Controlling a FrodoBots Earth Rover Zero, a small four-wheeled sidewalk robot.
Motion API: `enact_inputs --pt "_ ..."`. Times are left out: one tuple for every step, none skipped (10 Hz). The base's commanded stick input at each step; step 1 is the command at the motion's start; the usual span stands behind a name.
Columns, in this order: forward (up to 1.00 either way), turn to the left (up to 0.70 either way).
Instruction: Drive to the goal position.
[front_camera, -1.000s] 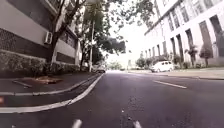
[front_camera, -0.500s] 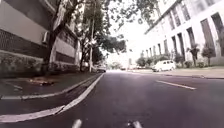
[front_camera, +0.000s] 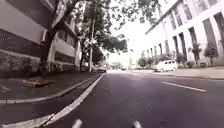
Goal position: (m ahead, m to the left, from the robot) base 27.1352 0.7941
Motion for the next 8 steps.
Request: enact_inputs --pt "0.7 0.0" --pt "0.7 0.0" --pt "0.7 0.0" --pt "0.7 0.0" --pt "0.7 0.0" --pt "0.7 0.0" --pt "0.7 0.0" --pt "0.7 0.0"
